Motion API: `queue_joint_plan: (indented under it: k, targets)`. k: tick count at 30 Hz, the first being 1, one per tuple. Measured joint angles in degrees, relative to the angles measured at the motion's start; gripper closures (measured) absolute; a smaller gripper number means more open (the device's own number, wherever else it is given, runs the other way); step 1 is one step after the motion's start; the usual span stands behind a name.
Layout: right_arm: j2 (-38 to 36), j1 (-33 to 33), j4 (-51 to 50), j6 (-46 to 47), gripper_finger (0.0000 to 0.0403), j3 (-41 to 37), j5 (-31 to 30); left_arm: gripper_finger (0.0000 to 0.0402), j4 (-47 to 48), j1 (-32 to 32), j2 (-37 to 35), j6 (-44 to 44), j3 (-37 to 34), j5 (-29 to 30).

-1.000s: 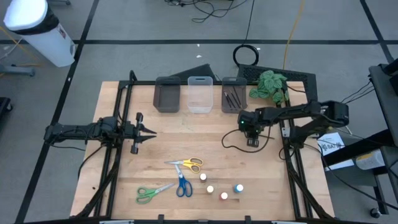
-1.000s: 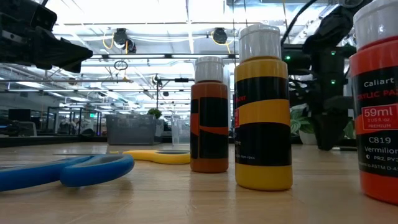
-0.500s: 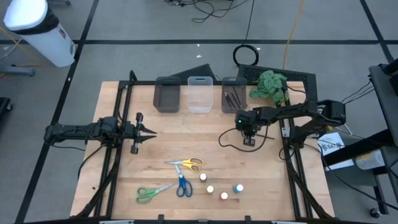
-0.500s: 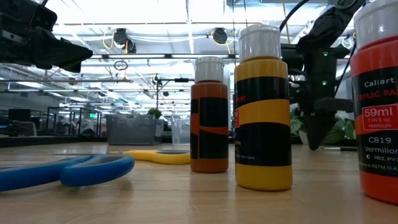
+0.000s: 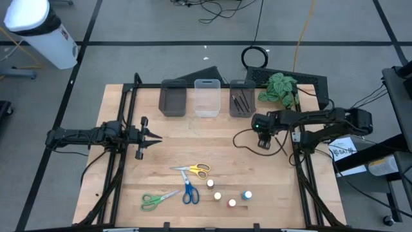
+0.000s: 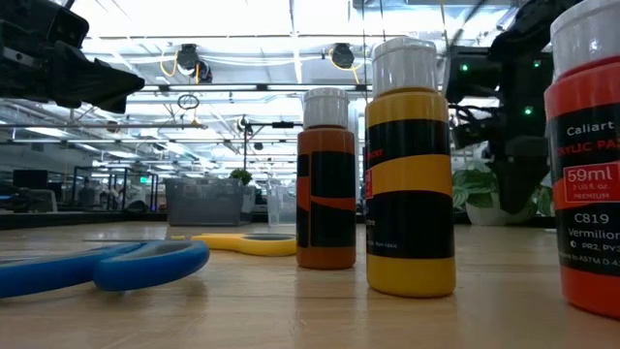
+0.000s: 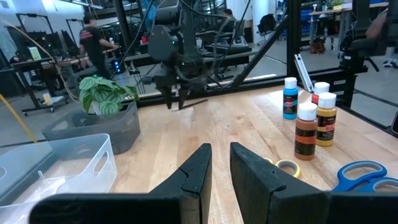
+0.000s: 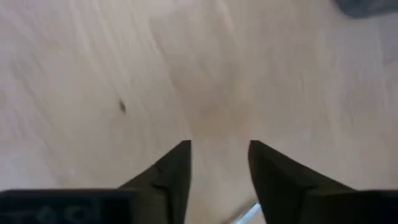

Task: Pick & Place Paint Supplies
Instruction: Put the black paintbrush into the right black bin

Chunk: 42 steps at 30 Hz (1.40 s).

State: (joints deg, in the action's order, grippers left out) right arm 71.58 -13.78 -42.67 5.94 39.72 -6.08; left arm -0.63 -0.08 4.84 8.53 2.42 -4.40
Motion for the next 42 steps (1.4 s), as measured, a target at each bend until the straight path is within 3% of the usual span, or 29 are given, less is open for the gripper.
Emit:
queue_joint_plan:
  k: [5, 13, 25, 42]
  targets:
    - [0.0, -0.1, -4.1, 10.4, 0.0218, 0.1, 0.2, 0.033, 0.0, 0.0, 0.0, 0.0, 0.0, 0.0]
    - [1.9, -3.1, -18.4, 20.8, 0.0226, 0.0, 0.3, 0.033, 0.0, 0.0, 0.0, 0.0, 0.0, 0.0]
    - [6.7, -5.4, -13.3, 20.2, 0.0224, 0.1, 3.2, 0.033, 0.0, 0.0, 0.0, 0.0, 0.0, 0.0]
    - [14.3, -5.4, -13.0, 18.7, 0.0304, 0.3, 6.4, 0.033, 0.0, 0.0, 0.0, 0.0, 0.0, 0.0]
